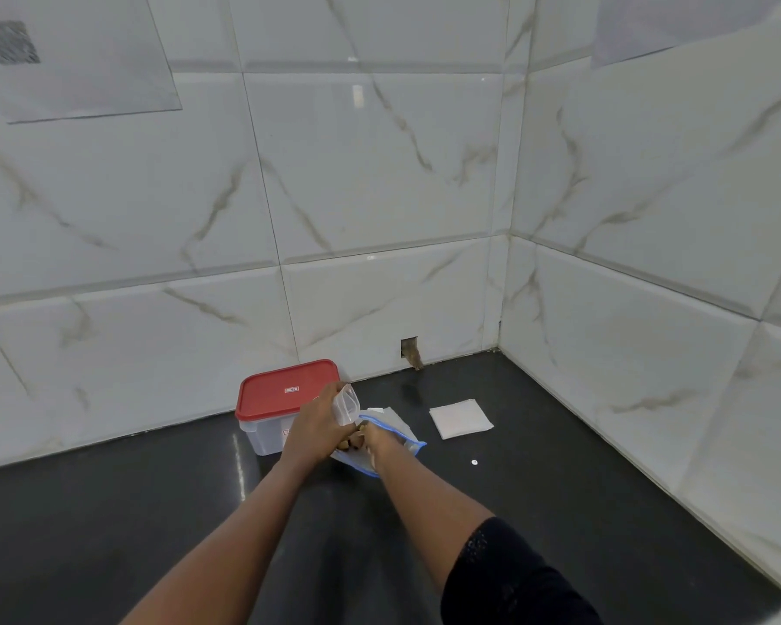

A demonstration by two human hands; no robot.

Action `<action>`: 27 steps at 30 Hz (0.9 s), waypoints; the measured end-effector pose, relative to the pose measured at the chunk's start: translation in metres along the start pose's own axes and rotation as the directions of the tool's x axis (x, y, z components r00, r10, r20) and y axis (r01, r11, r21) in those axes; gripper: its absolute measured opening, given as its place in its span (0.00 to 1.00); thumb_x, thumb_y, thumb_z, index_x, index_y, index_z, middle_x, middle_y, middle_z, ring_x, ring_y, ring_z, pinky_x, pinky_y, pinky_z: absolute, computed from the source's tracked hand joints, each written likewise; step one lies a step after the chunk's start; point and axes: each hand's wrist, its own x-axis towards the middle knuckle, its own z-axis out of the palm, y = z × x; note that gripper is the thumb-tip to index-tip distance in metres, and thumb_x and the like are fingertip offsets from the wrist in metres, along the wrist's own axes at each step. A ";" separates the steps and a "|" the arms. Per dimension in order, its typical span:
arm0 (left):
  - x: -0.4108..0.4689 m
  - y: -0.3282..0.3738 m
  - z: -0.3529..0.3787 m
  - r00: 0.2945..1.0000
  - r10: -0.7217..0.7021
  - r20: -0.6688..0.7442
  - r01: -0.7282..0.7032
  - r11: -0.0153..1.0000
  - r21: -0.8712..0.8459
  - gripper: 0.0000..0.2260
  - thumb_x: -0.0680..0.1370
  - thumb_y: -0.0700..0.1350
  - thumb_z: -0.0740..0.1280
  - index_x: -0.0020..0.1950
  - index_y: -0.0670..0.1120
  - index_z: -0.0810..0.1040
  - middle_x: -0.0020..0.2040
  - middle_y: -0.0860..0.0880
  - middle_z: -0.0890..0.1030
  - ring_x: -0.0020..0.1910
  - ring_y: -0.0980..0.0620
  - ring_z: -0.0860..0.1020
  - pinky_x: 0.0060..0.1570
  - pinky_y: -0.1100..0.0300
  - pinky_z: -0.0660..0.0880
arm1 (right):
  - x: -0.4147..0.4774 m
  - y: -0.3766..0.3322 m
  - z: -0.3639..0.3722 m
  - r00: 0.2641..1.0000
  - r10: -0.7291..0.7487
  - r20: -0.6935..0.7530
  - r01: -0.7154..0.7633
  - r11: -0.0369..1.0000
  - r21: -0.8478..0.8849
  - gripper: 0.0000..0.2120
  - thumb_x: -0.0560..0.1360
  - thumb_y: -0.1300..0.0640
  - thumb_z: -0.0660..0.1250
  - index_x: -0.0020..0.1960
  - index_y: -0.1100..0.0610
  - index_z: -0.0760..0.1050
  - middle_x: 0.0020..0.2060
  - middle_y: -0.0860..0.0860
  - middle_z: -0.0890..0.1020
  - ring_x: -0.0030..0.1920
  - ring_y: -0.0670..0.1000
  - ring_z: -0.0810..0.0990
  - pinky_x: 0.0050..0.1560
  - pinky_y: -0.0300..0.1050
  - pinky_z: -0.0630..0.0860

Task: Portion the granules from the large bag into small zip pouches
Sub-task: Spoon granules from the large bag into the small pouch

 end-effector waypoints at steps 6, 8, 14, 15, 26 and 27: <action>-0.001 0.008 0.001 0.999 -0.040 -0.032 0.039 0.999 -0.011 0.25 0.70 0.45 0.72 0.65 0.46 0.70 0.56 0.45 0.79 0.54 0.45 0.76 0.48 0.57 0.70 | 0.028 0.010 0.002 0.990 0.031 -0.137 -0.002 0.979 0.202 0.10 0.79 0.63 0.54 0.46 0.65 0.71 0.37 0.62 0.78 0.33 0.57 0.73 0.43 0.55 0.76; -0.001 0.013 0.002 0.997 -0.063 -0.044 0.062 0.998 -0.033 0.24 0.70 0.43 0.71 0.64 0.46 0.69 0.55 0.45 0.79 0.53 0.45 0.76 0.46 0.58 0.68 | 0.031 0.010 0.002 0.985 0.030 -0.169 0.023 0.953 0.303 0.09 0.78 0.63 0.55 0.48 0.64 0.73 0.44 0.63 0.79 0.37 0.58 0.76 0.44 0.55 0.76; 0.000 0.023 0.009 0.995 -0.085 -0.060 0.080 0.993 -0.087 0.22 0.70 0.39 0.69 0.63 0.44 0.70 0.53 0.46 0.78 0.46 0.50 0.72 0.44 0.61 0.65 | -0.009 0.000 -0.001 0.977 -0.129 -0.168 0.167 0.957 0.235 0.12 0.73 0.70 0.59 0.33 0.59 0.65 0.41 0.58 0.71 0.33 0.55 0.70 0.37 0.48 0.75; 0.000 0.025 0.010 0.994 -0.088 -0.066 0.082 0.992 -0.097 0.22 0.70 0.39 0.69 0.62 0.44 0.70 0.53 0.46 0.78 0.46 0.51 0.72 0.44 0.61 0.65 | -0.014 0.001 -0.002 0.968 -0.151 -0.202 0.190 0.963 0.191 0.10 0.75 0.69 0.59 0.36 0.60 0.69 0.42 0.58 0.73 0.32 0.54 0.72 0.33 0.44 0.76; 0.007 0.035 0.027 0.989 -0.100 -0.107 0.075 0.972 -0.221 0.18 0.69 0.38 0.69 0.57 0.45 0.72 0.46 0.50 0.77 0.44 0.48 0.75 0.41 0.60 0.65 | -0.034 -0.019 -0.032 0.864 -0.434 -0.256 0.216 0.778 -0.590 0.14 0.77 0.64 0.60 0.62 0.65 0.73 0.56 0.58 0.79 0.56 0.55 0.79 0.50 0.41 0.76; 0.008 0.035 0.028 0.990 -0.094 -0.107 0.068 0.972 -0.226 0.18 0.69 0.38 0.69 0.57 0.46 0.73 0.46 0.51 0.77 0.45 0.48 0.75 0.40 0.61 0.65 | -0.039 -0.024 -0.036 0.845 -0.471 -0.255 0.218 0.737 -0.639 0.14 0.77 0.64 0.61 0.62 0.65 0.72 0.58 0.59 0.78 0.58 0.55 0.78 0.51 0.41 0.75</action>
